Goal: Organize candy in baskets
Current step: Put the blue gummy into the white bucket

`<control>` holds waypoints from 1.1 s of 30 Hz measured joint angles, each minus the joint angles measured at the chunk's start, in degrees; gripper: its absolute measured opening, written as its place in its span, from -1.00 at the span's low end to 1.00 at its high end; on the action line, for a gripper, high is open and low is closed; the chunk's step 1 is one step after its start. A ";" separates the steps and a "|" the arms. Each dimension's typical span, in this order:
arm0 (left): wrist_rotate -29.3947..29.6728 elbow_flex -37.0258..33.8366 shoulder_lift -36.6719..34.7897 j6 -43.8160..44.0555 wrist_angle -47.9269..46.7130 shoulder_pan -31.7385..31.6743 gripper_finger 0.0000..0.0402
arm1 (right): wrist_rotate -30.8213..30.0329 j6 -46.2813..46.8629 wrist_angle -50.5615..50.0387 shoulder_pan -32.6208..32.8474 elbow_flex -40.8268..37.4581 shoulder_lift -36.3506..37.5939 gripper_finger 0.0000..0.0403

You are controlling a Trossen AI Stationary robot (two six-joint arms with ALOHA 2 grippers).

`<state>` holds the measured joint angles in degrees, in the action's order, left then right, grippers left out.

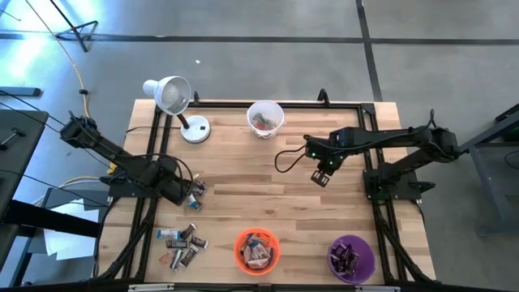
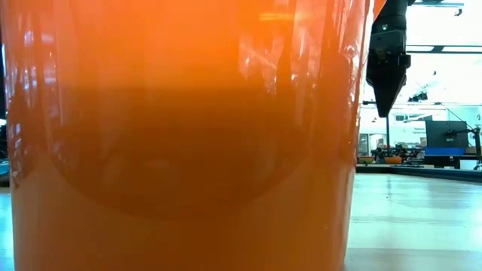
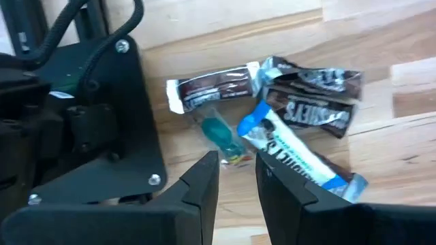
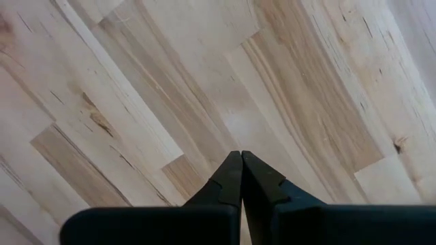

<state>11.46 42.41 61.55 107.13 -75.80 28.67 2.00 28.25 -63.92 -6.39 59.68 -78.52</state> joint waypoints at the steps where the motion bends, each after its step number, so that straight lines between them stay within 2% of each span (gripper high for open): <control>1: -0.27 0.00 0.34 -0.24 0.01 0.00 -0.57 | 0.00 -0.02 0.00 0.00 0.00 0.00 -1.00; 5: -0.79 -0.02 1.51 -0.85 0.13 0.00 -0.57 | 0.00 -0.17 0.17 0.00 0.00 0.00 -1.00; 11: -7.94 0.28 2.21 0.97 4.75 -0.60 -0.57 | -0.02 -0.52 0.27 0.00 0.00 0.00 -1.00; 14: -7.14 0.28 2.21 1.67 8.61 -0.52 -0.57 | -0.02 -2.38 0.98 0.00 0.00 0.00 -1.00; 18: -4.91 0.01 3.54 4.77 8.98 -0.59 -0.57 | -0.02 -5.45 2.39 0.00 0.00 0.00 -1.00; 22: -6.86 -2.76 4.46 11.35 10.84 -0.46 -0.57 | -0.02 -7.65 2.73 0.00 0.00 0.00 -1.00; 33: -7.60 -7.10 5.01 19.60 12.93 -0.61 -0.57 | -0.02 -14.28 2.73 -2.40 0.00 0.00 -1.00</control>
<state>3.86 35.31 66.57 126.73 -62.87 28.05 1.98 13.97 -61.19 -8.79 59.68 -78.52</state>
